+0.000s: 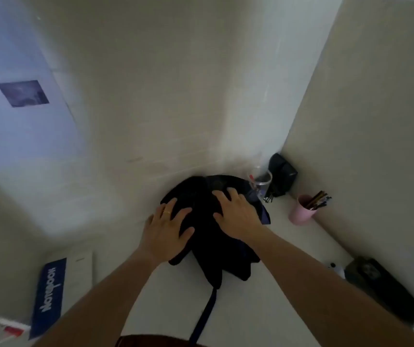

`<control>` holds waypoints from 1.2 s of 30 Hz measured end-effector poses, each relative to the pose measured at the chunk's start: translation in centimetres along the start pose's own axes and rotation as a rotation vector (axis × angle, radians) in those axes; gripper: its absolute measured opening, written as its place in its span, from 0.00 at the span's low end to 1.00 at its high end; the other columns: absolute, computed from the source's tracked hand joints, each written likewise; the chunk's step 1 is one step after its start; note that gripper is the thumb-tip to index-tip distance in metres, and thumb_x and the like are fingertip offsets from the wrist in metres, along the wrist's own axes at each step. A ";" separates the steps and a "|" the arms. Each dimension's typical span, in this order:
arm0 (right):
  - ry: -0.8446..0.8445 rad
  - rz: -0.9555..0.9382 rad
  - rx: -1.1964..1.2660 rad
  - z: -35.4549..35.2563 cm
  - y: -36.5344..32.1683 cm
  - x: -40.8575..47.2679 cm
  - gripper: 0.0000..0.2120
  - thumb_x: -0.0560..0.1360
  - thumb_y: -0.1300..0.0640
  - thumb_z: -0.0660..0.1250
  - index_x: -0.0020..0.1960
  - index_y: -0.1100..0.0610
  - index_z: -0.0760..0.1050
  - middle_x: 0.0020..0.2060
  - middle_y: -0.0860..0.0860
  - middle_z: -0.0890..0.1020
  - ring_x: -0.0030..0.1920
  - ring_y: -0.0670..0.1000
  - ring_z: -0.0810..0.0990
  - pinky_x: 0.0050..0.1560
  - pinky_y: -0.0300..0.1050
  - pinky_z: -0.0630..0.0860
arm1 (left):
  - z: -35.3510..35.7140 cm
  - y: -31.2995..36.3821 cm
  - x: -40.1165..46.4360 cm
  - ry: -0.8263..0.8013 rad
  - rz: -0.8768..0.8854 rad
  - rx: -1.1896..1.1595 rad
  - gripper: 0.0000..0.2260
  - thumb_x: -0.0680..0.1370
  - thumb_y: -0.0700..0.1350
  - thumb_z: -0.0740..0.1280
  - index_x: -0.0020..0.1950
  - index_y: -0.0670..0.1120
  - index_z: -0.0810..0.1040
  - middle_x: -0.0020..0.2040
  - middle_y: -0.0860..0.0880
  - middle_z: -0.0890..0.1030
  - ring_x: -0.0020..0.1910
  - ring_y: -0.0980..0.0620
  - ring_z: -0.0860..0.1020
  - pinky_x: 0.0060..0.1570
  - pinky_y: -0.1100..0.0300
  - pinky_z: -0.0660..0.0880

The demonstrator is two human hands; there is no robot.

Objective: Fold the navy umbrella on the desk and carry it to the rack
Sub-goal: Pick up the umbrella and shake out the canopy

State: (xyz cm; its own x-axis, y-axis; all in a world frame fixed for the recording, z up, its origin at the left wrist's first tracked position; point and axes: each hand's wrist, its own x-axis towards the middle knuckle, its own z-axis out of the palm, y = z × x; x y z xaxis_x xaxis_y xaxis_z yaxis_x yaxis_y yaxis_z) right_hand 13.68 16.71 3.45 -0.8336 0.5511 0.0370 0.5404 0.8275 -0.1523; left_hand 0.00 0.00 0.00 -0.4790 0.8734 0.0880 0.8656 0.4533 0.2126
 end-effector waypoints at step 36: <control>0.248 0.101 0.122 26.3 1.7 -24.1 0.26 0.72 0.69 0.63 0.69 0.58 0.69 0.64 0.58 0.72 0.55 0.61 0.77 0.52 0.53 0.76 | 20.6 0.6 -21.0 -0.152 0.104 0.029 0.23 0.84 0.57 0.57 0.76 0.48 0.67 0.72 0.46 0.75 0.68 0.44 0.75 0.65 0.50 0.72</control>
State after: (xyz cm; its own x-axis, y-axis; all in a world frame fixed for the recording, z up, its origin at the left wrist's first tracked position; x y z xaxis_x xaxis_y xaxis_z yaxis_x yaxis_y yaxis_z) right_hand 31.65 2.04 -23.66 -0.7148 0.6518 0.2535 0.5887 0.7564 -0.2850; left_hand 13.57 -14.46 -21.74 -0.3608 0.9318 -0.0401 0.9143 0.3618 0.1819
